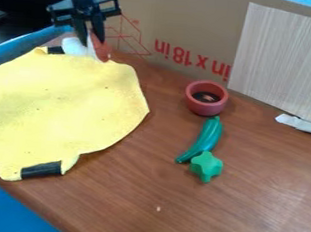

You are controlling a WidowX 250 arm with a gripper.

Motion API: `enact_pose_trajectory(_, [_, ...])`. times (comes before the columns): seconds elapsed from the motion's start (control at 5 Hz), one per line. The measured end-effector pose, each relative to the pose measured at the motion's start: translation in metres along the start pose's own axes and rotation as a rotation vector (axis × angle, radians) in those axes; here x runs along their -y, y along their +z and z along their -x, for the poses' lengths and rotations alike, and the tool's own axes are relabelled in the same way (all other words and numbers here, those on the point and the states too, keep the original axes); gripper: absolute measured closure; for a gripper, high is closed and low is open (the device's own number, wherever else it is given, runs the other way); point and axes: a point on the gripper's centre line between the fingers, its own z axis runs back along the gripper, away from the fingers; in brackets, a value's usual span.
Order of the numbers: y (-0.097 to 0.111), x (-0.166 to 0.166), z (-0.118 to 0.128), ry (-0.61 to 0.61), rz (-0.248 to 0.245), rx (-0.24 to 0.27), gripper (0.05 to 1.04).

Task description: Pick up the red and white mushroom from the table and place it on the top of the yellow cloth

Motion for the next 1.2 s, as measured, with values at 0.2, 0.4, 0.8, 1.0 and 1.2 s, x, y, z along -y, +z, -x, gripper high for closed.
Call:
enact_pose_trajectory(0.2, [-0.003,-0.017,-0.009,0.022,-0.001,-0.008,0.834])
enact_pose_trajectory(0.4, [-0.014,-0.038,-0.021,0.022,0.013,-0.043,0.834])
enact_pose_trajectory(0.8, [-0.022,-0.072,-0.037,0.039,-0.018,-0.057,0.834])
enact_pose_trajectory(1.0, [-0.026,-0.084,-0.041,0.04,-0.015,-0.058,0.834])
enact_pose_trajectory(1.2, [-0.026,-0.089,-0.05,0.035,-0.009,-0.039,0.834])
